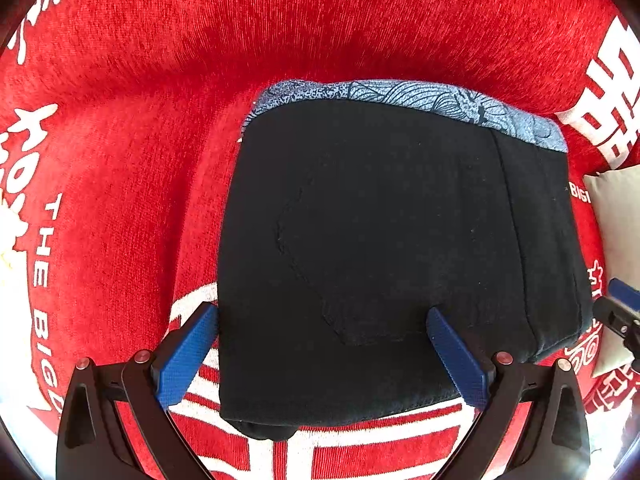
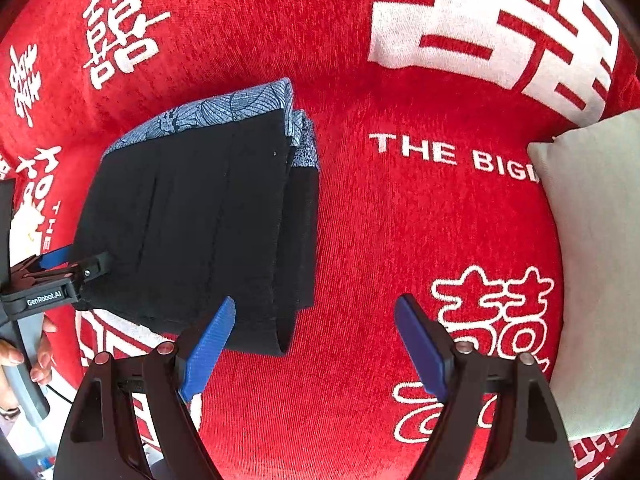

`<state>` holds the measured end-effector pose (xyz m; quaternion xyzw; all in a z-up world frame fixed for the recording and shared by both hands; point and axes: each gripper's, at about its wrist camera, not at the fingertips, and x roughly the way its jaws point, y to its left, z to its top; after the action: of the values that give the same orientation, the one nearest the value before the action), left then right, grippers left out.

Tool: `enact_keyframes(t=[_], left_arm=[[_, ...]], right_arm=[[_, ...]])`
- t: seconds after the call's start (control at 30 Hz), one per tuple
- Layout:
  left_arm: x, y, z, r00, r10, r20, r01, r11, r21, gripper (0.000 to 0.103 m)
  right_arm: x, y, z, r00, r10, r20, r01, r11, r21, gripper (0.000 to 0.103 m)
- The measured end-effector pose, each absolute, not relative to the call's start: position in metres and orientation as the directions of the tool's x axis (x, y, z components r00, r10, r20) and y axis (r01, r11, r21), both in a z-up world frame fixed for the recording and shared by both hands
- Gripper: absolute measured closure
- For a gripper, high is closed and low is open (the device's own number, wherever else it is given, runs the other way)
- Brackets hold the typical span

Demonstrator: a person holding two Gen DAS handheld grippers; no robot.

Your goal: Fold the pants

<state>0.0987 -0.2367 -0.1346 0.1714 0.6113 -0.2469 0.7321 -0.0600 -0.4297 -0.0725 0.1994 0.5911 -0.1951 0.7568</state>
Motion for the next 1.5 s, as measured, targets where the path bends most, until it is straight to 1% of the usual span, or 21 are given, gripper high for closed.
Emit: enact_keyframes(t=[0.17, 0.33, 0.43, 0.57, 0.63, 0.9, 1.13, 1.23, 1.3, 1.33, 1.4, 1.43, 1.47, 1.5], left_arm=[[0.115, -0.224, -0.120, 0.107, -0.211, -0.972, 0.575, 0.810, -0.113, 0.000], [0.152, -0.209, -0.119, -0.012, -0.309, -0.951, 0.544, 0.796, -0.265, 0.000], [0.171, -0.208, -0.125, -0.028, -0.322, -0.946, 0.538, 0.793, -0.286, 0.000], [0.192, -0.211, -0.137, -0.087, -0.352, -0.932, 0.551, 0.762, -0.339, 0.000], [0.194, -0.213, -0.142, -0.107, -0.347, -0.932, 0.575, 0.743, -0.343, 0.000], [0.192, -0.224, -0.163, -0.183, -0.326, -0.928, 0.607, 0.705, -0.367, 0.000], [0.184, -0.240, -0.172, -0.216, -0.342, -0.915, 0.603, 0.690, -0.400, 0.000], [0.179, -0.247, -0.175, -0.225, -0.348, -0.910, 0.601, 0.685, -0.411, 0.000], [0.174, -0.251, -0.174, -0.208, -0.350, -0.914, 0.613, 0.682, -0.400, 0.002], [0.169, -0.253, -0.171, -0.195, -0.354, -0.915, 0.627, 0.673, -0.393, 0.005], [0.160, -0.260, -0.165, -0.153, -0.348, -0.925, 0.651, 0.668, -0.359, 0.009], [0.158, -0.261, -0.162, -0.141, -0.353, -0.925, 0.655, 0.667, -0.354, 0.011], [0.155, -0.260, -0.157, -0.130, -0.363, -0.923, 0.654, 0.668, -0.355, 0.016], [0.155, -0.260, -0.154, -0.128, -0.372, -0.919, 0.650, 0.669, -0.362, 0.022]], right_arm=[[-0.069, -0.448, -0.080, 0.256, 0.033, -0.966, 0.555, 0.813, 0.174, 0.018], [-0.068, -0.468, -0.089, 0.327, 0.132, -0.936, 0.577, 0.756, 0.308, 0.018], [-0.058, -0.479, -0.099, 0.370, 0.216, -0.903, 0.560, 0.724, 0.403, 0.018], [-0.044, -0.491, -0.115, 0.392, 0.286, -0.874, 0.543, 0.695, 0.471, 0.018], [-0.039, -0.496, -0.123, 0.405, 0.330, -0.853, 0.535, 0.671, 0.514, 0.018], [-0.029, -0.500, -0.144, 0.400, 0.412, -0.819, 0.493, 0.657, 0.571, 0.018], [-0.009, -0.499, -0.151, 0.414, 0.487, -0.769, 0.441, 0.631, 0.638, 0.019], [-0.002, -0.494, -0.156, 0.406, 0.507, -0.761, 0.429, 0.629, 0.648, 0.019], [0.000, -0.492, -0.160, 0.406, 0.516, -0.754, 0.451, 0.605, 0.656, 0.023], [-0.001, -0.492, -0.161, 0.407, 0.517, -0.753, 0.462, 0.595, 0.658, 0.026], [-0.002, -0.491, -0.160, 0.407, 0.515, -0.755, 0.476, 0.586, 0.656, 0.036], [0.000, -0.489, -0.157, 0.409, 0.513, -0.755, 0.474, 0.587, 0.656, 0.045], [-0.001, -0.487, -0.153, 0.420, 0.516, -0.746, 0.469, 0.581, 0.665, 0.051], [-0.004, -0.490, -0.151, 0.427, 0.519, -0.741, 0.468, 0.574, 0.671, 0.054]])
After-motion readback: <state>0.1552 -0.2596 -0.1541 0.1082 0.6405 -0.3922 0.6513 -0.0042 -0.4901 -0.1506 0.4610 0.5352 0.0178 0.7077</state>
